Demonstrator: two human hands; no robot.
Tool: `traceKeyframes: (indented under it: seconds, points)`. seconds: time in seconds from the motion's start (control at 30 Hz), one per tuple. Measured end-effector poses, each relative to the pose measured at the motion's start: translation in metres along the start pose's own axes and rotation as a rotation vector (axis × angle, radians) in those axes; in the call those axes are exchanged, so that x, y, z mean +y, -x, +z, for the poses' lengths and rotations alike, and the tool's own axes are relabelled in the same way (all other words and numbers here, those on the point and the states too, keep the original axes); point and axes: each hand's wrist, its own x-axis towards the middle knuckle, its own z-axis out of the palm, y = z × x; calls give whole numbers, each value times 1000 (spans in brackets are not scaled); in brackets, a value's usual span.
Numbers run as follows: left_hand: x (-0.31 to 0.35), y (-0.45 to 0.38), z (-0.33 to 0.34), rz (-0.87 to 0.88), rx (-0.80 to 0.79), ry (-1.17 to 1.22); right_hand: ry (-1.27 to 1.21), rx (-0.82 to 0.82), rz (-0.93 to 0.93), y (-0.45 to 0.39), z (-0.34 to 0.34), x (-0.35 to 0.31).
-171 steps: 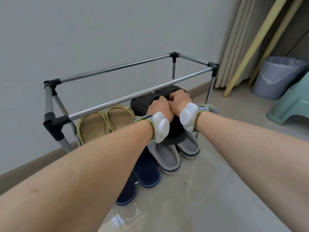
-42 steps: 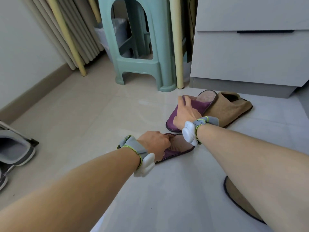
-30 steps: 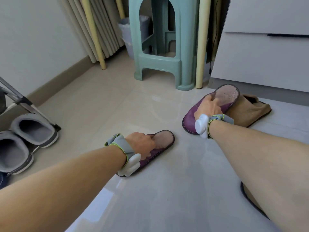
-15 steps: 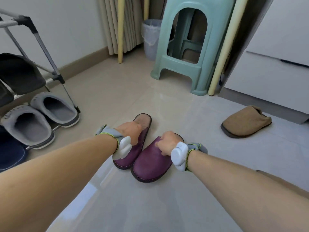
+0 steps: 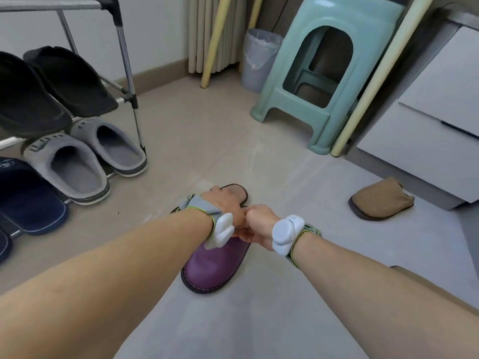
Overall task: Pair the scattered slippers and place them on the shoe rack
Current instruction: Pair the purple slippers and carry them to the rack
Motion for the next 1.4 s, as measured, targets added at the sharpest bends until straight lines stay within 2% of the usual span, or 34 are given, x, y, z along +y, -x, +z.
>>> traceKeyframes:
  seconds: [0.2, 0.27, 0.37, 0.43, 0.57, 0.67, 0.73, 0.8, 0.87, 0.93, 0.97, 1.03, 1.07, 1.17, 1.23, 1.4]
  points:
    - [19, 4, 4, -67, -23, -14, 518, 244, -208, -8, -2, 10]
    - [27, 2, 1, -116, -59, -44, 625, 247, -279, -12, -5, 12]
    - [30, 5, 3, -84, -60, -93, 728, 201, -392, -13, -4, 13]
    - [28, 14, 4, 15, -66, -158, 741, 134, -445, -14, -2, 17]
    - [5, 32, 3, 360, -92, -273, 788, 83, -456, -15, 6, 28]
    - [-14, 41, -2, 610, -35, -453, 804, 43, -422, -15, 15, 35]
    - [-24, 50, -2, 653, 45, -471, 793, -5, -420, -19, 25, 38]
    - [-32, 64, 2, 483, 158, -438, 775, -29, -429, -32, 34, 40]
    - [-34, 78, 5, 103, 183, -327, 752, -52, -434, -37, 40, 37]
    - [-34, 88, 12, -303, 39, -183, 742, -80, -425, -32, 50, 33]
    - [-34, 91, 18, -442, -17, -133, 738, -94, -421, -29, 55, 31]
    - [-37, 96, 25, -585, -56, -119, 726, -107, -428, -23, 68, 29]
    - [-38, 100, 25, -566, -58, -150, 725, -111, -442, -20, 77, 30]
    - [-49, 104, 24, -244, 5, -324, 726, -80, -478, -16, 98, 32]
    - [-61, 104, 28, -128, 53, -417, 705, -57, -479, -17, 108, 31]
    - [-77, 99, 36, -194, 163, -378, 657, -10, -499, -29, 108, 26]
